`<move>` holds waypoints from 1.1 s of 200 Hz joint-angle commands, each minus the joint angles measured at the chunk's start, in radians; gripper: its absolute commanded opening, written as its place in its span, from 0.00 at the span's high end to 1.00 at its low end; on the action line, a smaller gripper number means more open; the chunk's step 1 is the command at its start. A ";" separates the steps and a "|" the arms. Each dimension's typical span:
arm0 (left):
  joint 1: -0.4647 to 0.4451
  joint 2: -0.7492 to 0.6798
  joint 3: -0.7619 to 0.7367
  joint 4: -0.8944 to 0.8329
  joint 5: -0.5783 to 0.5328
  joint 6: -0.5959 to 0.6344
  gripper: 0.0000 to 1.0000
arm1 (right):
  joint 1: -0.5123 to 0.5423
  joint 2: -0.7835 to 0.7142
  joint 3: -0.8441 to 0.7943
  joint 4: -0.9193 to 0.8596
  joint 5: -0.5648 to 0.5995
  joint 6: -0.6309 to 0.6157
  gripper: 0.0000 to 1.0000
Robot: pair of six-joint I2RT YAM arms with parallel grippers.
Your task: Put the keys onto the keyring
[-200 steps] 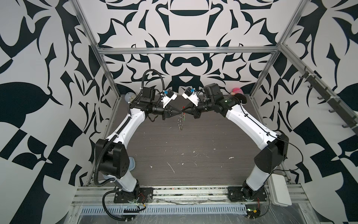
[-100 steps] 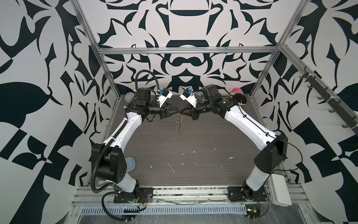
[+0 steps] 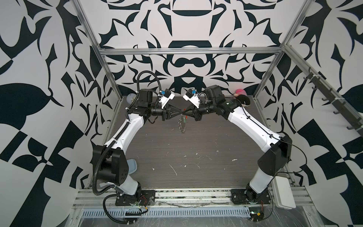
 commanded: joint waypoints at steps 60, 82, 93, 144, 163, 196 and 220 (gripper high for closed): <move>-0.001 0.026 0.005 -0.059 0.090 0.017 0.66 | 0.005 -0.059 0.016 0.084 -0.107 0.047 1.00; 0.000 0.026 0.002 -0.066 0.108 0.018 0.66 | 0.005 -0.054 0.017 0.093 -0.124 0.060 1.00; 0.000 0.027 0.004 -0.073 0.114 0.021 0.78 | 0.005 -0.050 0.018 0.091 -0.128 0.061 1.00; 0.007 0.026 0.017 -0.082 0.117 0.024 1.00 | 0.005 -0.039 0.028 0.065 -0.127 0.055 1.00; 0.008 0.025 0.021 -0.095 0.114 0.028 1.00 | 0.006 -0.038 0.032 0.056 -0.123 0.046 1.00; 0.008 0.016 0.035 -0.174 0.104 0.086 0.91 | 0.004 -0.035 0.048 0.006 -0.111 0.007 1.00; 0.012 -0.002 0.021 -0.203 0.092 0.126 0.74 | 0.003 -0.031 0.061 -0.009 -0.124 0.008 1.00</move>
